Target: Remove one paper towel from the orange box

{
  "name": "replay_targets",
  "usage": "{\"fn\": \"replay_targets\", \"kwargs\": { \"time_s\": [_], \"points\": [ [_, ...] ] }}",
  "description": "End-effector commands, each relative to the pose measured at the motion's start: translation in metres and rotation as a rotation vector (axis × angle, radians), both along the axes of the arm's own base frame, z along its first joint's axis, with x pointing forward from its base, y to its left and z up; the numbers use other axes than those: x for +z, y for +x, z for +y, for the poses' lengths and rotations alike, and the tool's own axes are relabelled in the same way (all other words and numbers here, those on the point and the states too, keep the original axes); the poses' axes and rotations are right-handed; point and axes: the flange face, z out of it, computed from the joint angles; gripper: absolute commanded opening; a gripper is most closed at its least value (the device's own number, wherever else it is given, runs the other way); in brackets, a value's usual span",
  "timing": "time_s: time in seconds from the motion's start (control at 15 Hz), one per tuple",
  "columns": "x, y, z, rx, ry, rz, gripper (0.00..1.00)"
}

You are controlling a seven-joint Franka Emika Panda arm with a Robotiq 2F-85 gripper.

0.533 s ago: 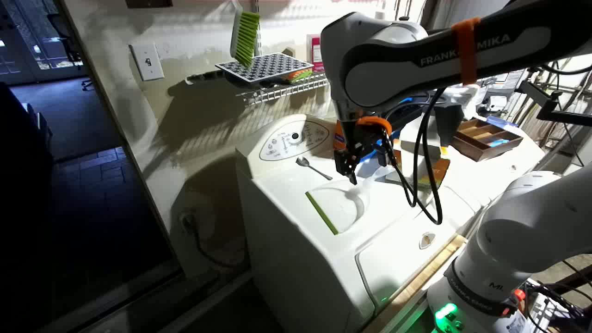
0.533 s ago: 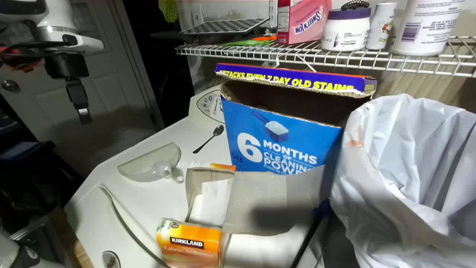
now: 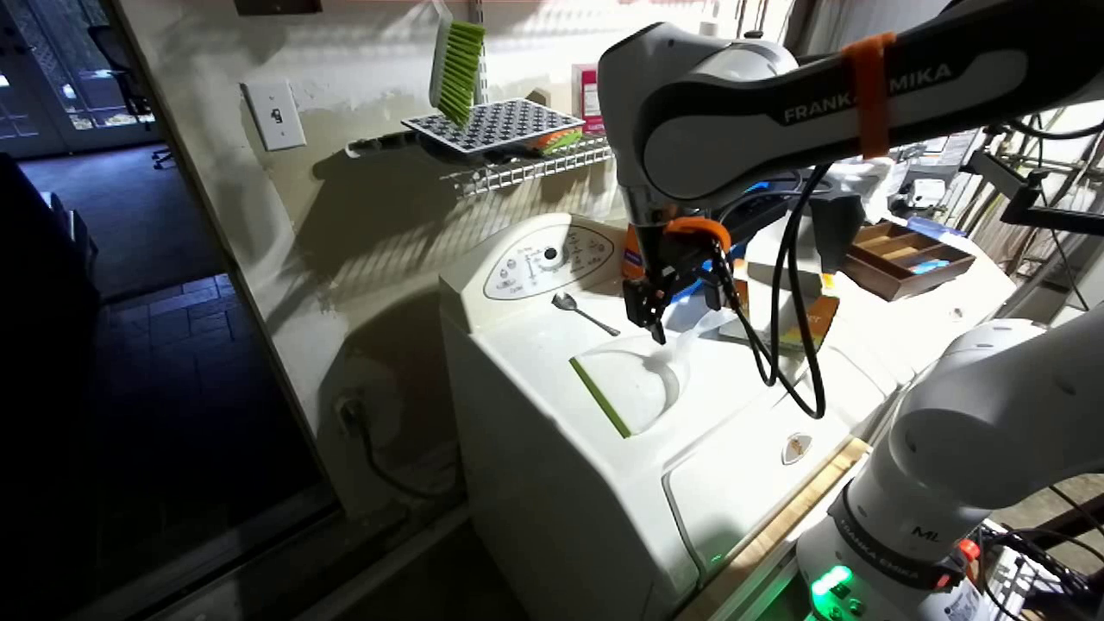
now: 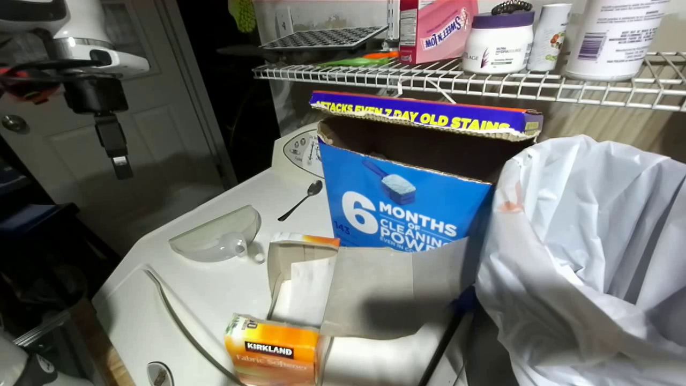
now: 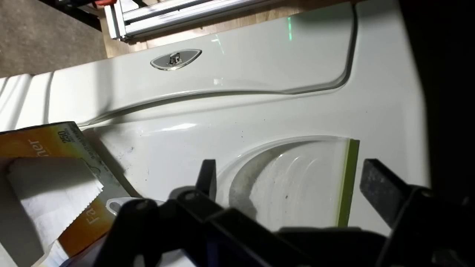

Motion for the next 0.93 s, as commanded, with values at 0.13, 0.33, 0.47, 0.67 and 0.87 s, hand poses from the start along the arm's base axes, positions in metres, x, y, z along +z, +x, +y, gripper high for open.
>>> {"fn": "replay_targets", "kwargs": {
  "time_s": [0.13,0.33,0.47,0.67,0.87],
  "points": [
    [-0.002,0.023,-0.025,0.026,0.005,-0.129,1.00],
    [-0.001,0.031,-0.046,0.124,-0.034,-0.214,1.00],
    [-0.003,0.032,-0.061,0.167,-0.062,-0.224,1.00],
    [-0.011,0.033,-0.090,0.189,-0.127,-0.202,1.00],
    [-0.017,0.030,-0.125,0.167,-0.229,-0.188,1.00]
  ]
}}
